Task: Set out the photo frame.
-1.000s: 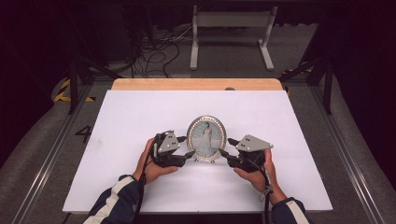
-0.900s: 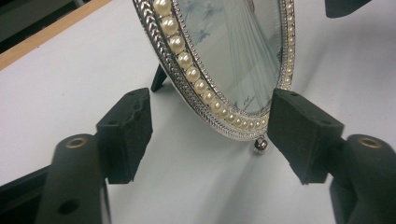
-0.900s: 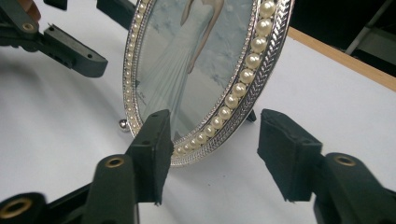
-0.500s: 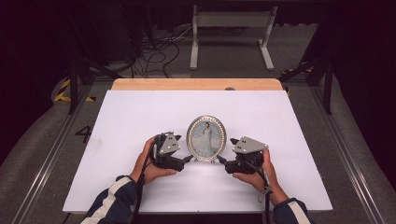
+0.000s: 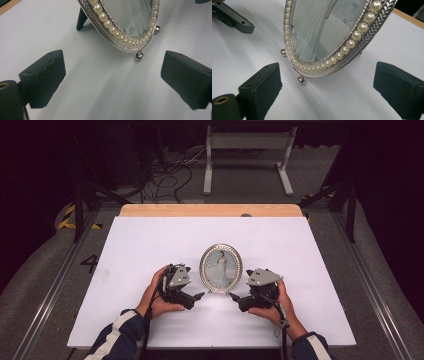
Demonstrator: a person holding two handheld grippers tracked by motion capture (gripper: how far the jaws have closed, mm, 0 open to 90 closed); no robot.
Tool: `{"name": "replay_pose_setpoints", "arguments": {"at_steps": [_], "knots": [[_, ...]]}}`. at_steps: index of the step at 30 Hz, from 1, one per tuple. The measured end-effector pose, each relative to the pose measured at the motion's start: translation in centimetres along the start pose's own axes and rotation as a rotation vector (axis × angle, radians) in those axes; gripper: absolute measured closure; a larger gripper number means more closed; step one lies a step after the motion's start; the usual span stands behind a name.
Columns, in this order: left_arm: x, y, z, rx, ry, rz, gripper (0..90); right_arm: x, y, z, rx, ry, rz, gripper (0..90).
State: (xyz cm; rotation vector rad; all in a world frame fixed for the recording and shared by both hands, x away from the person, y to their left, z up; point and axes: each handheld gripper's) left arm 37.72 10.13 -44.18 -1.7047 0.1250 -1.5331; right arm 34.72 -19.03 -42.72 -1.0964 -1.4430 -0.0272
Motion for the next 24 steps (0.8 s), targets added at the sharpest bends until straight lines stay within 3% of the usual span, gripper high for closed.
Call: {"name": "replay_pose_setpoints", "arguments": {"at_steps": [4,13,24], "knots": [[-0.3,0.0,-0.4,0.017,0.028,0.034,5.0,-0.8,-0.3,0.4,-0.056,-0.023,0.009,11.0],[-0.8,-0.7,-0.7,0.038,0.057,0.050,6.2,-1.7,-0.9,0.1,-0.060,-0.013,0.018,11.5],[-2.8,-3.1,0.3,0.094,0.019,0.036,6.3,-2.5,-1.9,-0.2,-0.099,-0.019,0.023,11.5]]}}
Point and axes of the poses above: each handheld gripper's, and its own axes: y roughly forward along the jaws, x roughly out of its top, z roughly to its left, and after that the axes turned 5 degrees about -y, right-handed
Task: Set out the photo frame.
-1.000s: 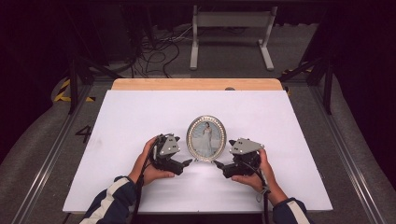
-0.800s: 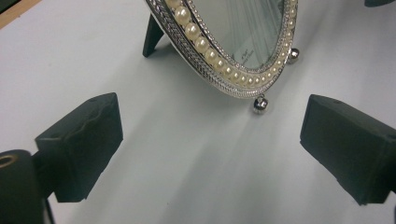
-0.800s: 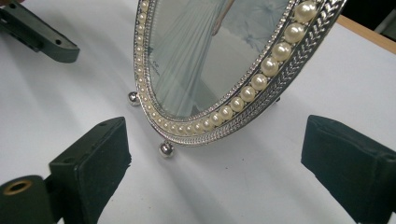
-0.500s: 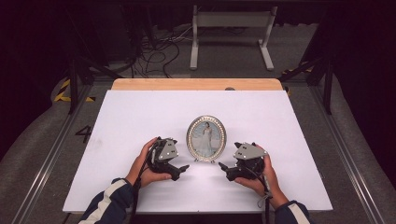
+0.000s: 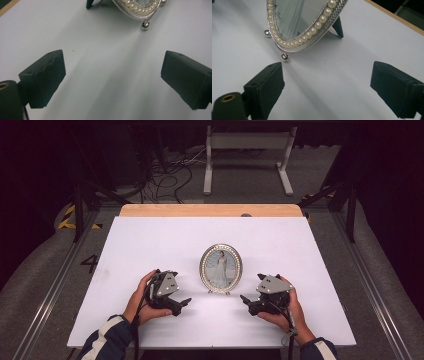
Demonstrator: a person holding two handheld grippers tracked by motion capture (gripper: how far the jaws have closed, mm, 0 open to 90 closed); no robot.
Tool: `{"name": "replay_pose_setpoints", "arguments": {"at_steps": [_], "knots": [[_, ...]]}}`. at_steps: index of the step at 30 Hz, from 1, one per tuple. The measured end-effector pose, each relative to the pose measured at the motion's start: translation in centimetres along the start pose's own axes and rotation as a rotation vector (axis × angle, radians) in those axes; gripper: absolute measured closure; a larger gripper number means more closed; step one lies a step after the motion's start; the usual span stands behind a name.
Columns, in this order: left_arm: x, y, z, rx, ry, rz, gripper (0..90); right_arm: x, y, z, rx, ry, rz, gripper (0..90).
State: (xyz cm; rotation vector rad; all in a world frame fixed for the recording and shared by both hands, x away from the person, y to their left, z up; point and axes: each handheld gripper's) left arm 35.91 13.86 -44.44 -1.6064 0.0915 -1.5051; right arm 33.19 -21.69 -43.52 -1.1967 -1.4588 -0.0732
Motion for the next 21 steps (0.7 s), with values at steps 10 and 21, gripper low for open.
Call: {"name": "replay_pose_setpoints", "arguments": {"at_steps": [10,21], "knots": [[-1.4,-1.7,0.5,0.024,-0.016,-0.010,6.3,-0.8,-0.7,-0.7,-0.028,0.008,0.015,11.5],[-3.4,-3.6,1.2,0.060,-0.051,-0.012,6.2,-1.9,-1.7,-1.3,-0.046,0.032,0.024,11.6]]}}
Point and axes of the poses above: each handheld gripper's, and its own axes: y roughly forward along the jaws, x roughly out of its top, z roughly to its left, and after that the axes turned 5 degrees about -y, right-handed
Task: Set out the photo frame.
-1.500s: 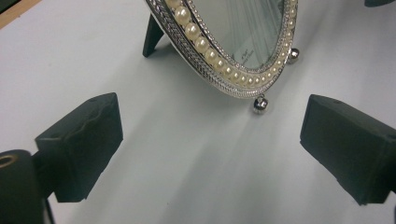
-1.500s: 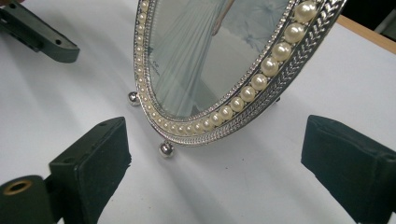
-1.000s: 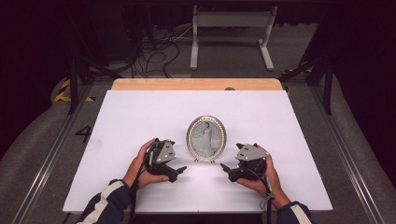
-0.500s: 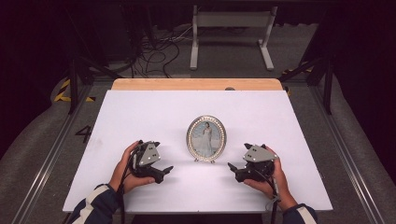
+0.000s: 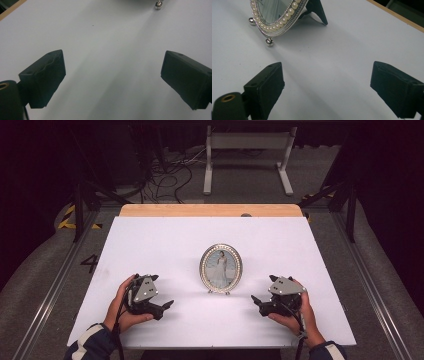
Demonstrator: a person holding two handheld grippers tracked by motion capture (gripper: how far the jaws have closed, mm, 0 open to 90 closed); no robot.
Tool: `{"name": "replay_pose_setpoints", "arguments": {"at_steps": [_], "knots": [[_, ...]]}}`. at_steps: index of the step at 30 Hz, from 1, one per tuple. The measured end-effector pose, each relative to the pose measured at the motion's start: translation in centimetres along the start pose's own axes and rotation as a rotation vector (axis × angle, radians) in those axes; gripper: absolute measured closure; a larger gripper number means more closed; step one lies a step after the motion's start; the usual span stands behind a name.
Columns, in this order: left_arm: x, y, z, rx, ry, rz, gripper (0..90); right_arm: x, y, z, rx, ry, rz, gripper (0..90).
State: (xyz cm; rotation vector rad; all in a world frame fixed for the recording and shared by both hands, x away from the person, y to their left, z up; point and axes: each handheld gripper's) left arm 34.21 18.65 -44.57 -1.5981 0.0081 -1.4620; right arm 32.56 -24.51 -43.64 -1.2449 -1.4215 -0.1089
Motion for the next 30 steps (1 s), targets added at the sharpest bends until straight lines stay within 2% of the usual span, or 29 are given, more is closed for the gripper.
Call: {"name": "replay_pose_setpoints", "arguments": {"at_steps": [7,15,18,19,30], "knots": [[-1.6,-1.5,0.8,0.027,-0.029,0.003,6.0,-0.4,-0.3,-0.3,-0.007,0.014,-0.002,11.5],[-2.8,-2.5,1.2,0.040,-0.062,-0.007,5.8,-0.4,-0.4,-0.2,-0.014,0.019,-0.006,11.6],[-3.2,-2.9,1.5,0.042,-0.078,-0.020,5.2,-0.4,-0.5,-0.2,-0.022,0.017,-0.001,11.6],[-3.4,-3.1,1.5,0.046,-0.096,-0.024,5.2,-0.4,-0.5,-0.2,-0.022,0.017,-0.001,11.6],[-4.9,-4.7,2.1,0.078,-0.138,-0.038,4.7,-2.1,-2.1,-0.9,-0.050,0.061,-0.003,11.6]]}}
Point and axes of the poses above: each handheld gripper's, and its own axes: y roughly forward along the jaws, x roughly out of its top, z roughly to its left, and after that the axes turned 5 degrees about -y, right-handed
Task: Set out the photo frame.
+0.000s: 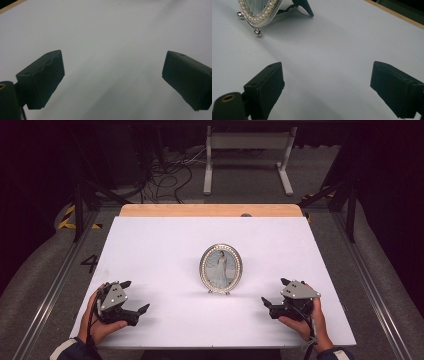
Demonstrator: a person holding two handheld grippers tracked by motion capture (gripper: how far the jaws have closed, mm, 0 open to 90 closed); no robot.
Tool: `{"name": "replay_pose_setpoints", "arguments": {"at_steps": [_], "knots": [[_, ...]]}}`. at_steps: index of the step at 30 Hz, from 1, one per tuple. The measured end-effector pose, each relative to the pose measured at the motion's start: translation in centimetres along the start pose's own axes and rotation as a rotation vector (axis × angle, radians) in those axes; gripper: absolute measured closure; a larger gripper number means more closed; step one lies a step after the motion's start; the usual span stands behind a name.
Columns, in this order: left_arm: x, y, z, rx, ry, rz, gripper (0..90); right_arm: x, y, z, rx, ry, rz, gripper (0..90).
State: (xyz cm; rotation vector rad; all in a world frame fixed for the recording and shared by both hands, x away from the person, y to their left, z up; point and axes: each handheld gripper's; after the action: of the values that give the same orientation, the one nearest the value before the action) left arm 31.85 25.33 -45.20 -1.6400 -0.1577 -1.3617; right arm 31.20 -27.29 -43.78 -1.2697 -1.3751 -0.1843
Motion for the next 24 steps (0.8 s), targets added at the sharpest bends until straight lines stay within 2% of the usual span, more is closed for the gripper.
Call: {"name": "replay_pose_setpoints", "arguments": {"at_steps": [10,12,17,20,24], "knots": [[-1.1,-1.3,0.8,0.021,-0.052,-0.016,4.8,-0.9,-1.0,-0.4,-0.025,0.015,-0.002,11.4],[-1.2,-1.4,0.9,0.017,-0.068,-0.021,4.8,-1.2,-1.2,-0.5,-0.029,0.035,-0.007,11.4],[-1.4,-1.5,0.9,0.028,-0.066,-0.014,4.8,-2.0,-1.8,-0.7,-0.039,0.053,-0.004,11.3],[-1.4,-1.7,0.9,0.030,-0.070,-0.035,4.8,-2.3,-1.9,-0.8,-0.043,0.057,0.001,11.3],[-1.5,-1.5,1.0,0.031,-0.069,-0.021,4.7,-2.4,-1.9,-1.1,-0.047,0.065,-0.008,11.2]]}}
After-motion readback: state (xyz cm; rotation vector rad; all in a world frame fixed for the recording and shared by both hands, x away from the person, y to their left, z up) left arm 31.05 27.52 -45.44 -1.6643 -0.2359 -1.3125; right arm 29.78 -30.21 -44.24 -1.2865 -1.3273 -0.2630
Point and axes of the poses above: each handheld gripper's, and its own axes: y roughly forward along the jaws, x roughly out of its top, z roughly to its left, and after that the axes turned 5 degrees about -y, right-handed
